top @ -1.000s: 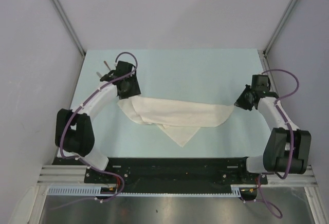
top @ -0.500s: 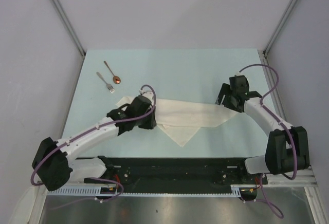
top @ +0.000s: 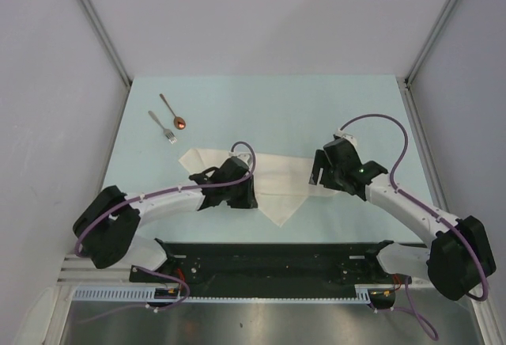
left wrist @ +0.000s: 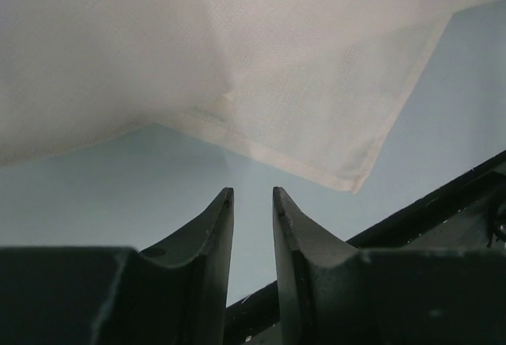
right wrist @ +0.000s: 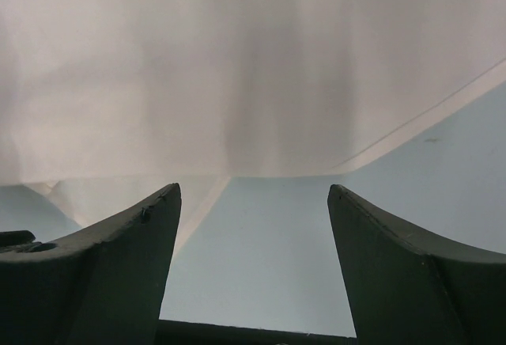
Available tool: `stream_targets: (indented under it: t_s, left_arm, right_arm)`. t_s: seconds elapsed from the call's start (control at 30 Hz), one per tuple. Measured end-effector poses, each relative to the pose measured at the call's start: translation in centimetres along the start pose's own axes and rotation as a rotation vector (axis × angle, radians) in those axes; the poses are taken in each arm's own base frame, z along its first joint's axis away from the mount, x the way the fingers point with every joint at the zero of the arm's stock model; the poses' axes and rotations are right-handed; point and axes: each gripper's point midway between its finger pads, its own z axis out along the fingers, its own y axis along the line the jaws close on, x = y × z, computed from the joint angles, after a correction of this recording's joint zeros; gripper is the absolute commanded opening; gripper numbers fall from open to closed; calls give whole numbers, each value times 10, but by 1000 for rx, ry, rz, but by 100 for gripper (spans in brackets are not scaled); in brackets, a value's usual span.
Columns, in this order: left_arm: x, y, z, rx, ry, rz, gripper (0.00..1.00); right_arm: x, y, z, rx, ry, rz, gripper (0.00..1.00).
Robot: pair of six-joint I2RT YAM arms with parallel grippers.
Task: Fold the napkin into a case and place the utensils inside
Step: Pick up the crumpled napkin from the center of the board.
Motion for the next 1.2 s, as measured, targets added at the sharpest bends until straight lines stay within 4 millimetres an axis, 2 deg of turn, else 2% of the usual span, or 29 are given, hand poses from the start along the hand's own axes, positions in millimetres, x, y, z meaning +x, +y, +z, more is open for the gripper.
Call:
stream_targets:
  t_s: [0.1, 0.23, 0.43, 0.8, 1.03, 1.2]
  left_arm:
    - [-3, -1, 3, 10, -27, -17, 30]
    - [-6, 1, 6, 7, -48, -44, 31]
    - [-10, 8, 17, -18, -55, -109, 25]
    - [-16, 20, 31, -30, -88, -183, 28]
    - [-27, 17, 34, -7, -121, -196, 30]
    - [-29, 16, 35, 0, -126, -198, 24]
  right_arm:
    - [12, -1, 1, 5, 20, 0, 79]
    - [17, 1, -2, -7, 22, 4, 79]
    - [16, 10, -11, -41, 1, 6, 79]
    - [12, 11, -18, -54, -23, 11, 79]
    - [14, 8, -19, -44, -14, 8, 79]
    - [15, 7, -19, -40, -10, 5, 79]
